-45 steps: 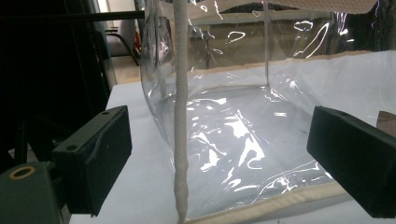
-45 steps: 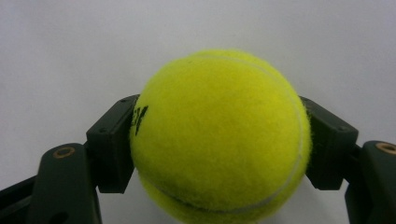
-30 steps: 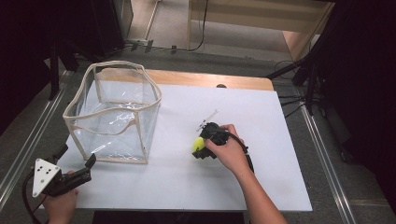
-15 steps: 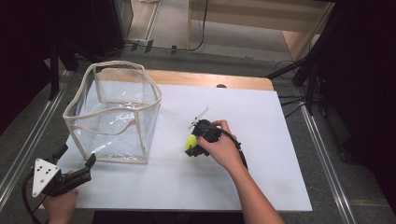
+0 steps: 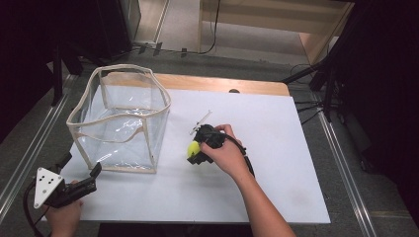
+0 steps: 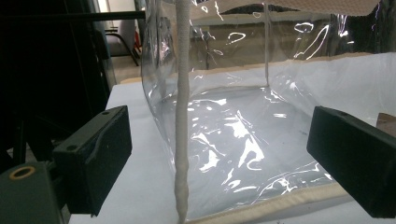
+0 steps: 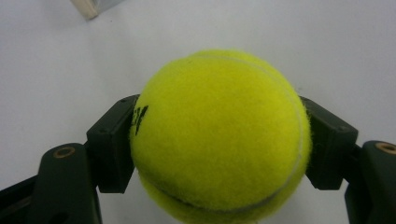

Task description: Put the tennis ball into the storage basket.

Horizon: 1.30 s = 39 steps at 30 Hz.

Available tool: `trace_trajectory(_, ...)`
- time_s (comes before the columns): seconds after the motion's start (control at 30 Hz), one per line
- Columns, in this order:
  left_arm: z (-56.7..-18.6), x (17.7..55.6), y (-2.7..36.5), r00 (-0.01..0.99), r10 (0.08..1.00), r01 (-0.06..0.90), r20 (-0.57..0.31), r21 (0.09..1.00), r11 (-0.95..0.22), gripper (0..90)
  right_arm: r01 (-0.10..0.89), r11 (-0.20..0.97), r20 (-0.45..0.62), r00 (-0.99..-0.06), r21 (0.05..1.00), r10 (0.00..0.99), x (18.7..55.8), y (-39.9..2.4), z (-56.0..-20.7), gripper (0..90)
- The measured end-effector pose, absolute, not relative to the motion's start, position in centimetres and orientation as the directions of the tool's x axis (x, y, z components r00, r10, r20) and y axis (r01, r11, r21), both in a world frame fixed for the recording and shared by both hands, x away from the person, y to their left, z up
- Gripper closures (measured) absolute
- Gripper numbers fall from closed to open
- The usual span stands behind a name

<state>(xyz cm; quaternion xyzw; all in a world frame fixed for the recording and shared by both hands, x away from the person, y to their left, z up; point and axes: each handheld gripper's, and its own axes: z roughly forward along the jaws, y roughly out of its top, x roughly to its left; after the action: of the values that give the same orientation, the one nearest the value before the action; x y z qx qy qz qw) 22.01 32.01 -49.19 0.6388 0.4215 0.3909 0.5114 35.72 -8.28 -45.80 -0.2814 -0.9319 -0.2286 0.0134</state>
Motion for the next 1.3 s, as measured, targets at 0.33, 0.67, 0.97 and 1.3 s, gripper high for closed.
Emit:
trace_trajectory(0.33, -49.2, 22.0, 32.0, 0.338, 0.939, 0.141, 0.064, 0.983, -0.118, 6.9, 0.507, 0.749, 0.156, -0.857, 0.426, 0.492, 36.1, -6.9, -45.4, 23.7)
trace_trajectory(0.67, -49.2, 22.1, 32.0, 0.34, 0.938, 0.14, 0.066, 0.983, -0.12, 6.9, 0.488, 0.761, 0.17, -0.87, 0.427, 0.463, 36.4, -5.5, -45.1, 23.7)
trace_trajectory(0.97, -49.2, 22.1, 32.0, 0.34, 0.938, 0.141, 0.064, 0.983, -0.119, 6.9, 0.463, 0.772, 0.167, -0.884, 0.436, 0.436, 36.7, -4.7, -44.2, 23.7)
trace_trajectory(1.3, -49.1, 22.1, 32.1, 0.339, 0.939, 0.144, 0.064, 0.982, -0.119, 6.9, 0.458, 0.766, 0.179, -0.887, 0.452, 0.425, 36.9, -3.9, -42.7, 23.7)
